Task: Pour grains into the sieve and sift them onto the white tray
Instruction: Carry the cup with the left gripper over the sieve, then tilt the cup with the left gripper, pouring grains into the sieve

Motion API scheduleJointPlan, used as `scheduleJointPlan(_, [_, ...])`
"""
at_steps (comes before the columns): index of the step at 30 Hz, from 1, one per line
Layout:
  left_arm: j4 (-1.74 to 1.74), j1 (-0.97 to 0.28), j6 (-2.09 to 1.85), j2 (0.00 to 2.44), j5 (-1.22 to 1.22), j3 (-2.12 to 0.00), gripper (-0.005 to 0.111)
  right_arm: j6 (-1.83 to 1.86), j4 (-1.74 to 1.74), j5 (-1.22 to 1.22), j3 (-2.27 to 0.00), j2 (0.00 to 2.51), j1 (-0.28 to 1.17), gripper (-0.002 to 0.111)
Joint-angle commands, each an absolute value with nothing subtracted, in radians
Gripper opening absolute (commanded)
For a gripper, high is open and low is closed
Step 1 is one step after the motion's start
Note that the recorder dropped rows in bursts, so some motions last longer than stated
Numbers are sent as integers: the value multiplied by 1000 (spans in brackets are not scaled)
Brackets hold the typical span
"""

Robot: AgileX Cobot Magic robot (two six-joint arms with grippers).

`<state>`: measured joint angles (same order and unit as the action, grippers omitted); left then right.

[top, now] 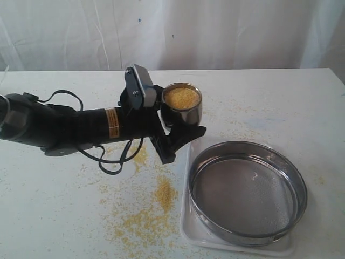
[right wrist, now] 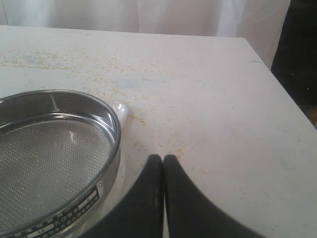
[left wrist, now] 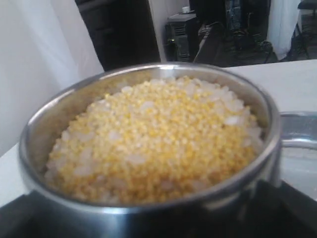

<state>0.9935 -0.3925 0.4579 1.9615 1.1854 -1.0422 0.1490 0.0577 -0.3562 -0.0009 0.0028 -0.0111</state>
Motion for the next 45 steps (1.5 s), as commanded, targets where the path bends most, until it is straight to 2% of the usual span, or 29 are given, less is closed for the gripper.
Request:
scheduleJointPlan(1, [975, -468, 471, 1945, 1221, -1079, 0, 158, 52, -350, 0, 0, -10, 0])
scheduleJointPlan(3, [954, -499, 459, 1945, 1221, -1097, 0, 158, 52, -350, 0, 0, -10, 0])
scheduleJointPlan(8, [868, -580, 448, 1945, 869, -1151, 0, 158, 52, -350, 0, 0, -10, 0])
scheduleJointPlan(11, [866, -616, 446, 1945, 745, -1183, 0, 158, 52, -350, 0, 0, -10, 0])
scheduleJointPlan(16, [843, -630, 423, 1945, 717, -1200, 0, 158, 52, -350, 0, 0, -10, 0])
scheduleJointPlan(21, [872, -630, 386, 1945, 573, -1200, 0, 158, 52, -350, 0, 0, -10, 0])
scheduleJointPlan(30, [897, -640, 347, 1945, 526, -1200, 0, 158, 52, -350, 0, 0, -10, 0])
scheduleJointPlan(38, [849, -761, -42, 1945, 346, -1200, 0, 158, 52, -350, 0, 0, -10, 0])
scheduleJointPlan(45, [760, -770, -208, 1945, 317, -1210, 0, 158, 52, -350, 0, 0, -10, 0])
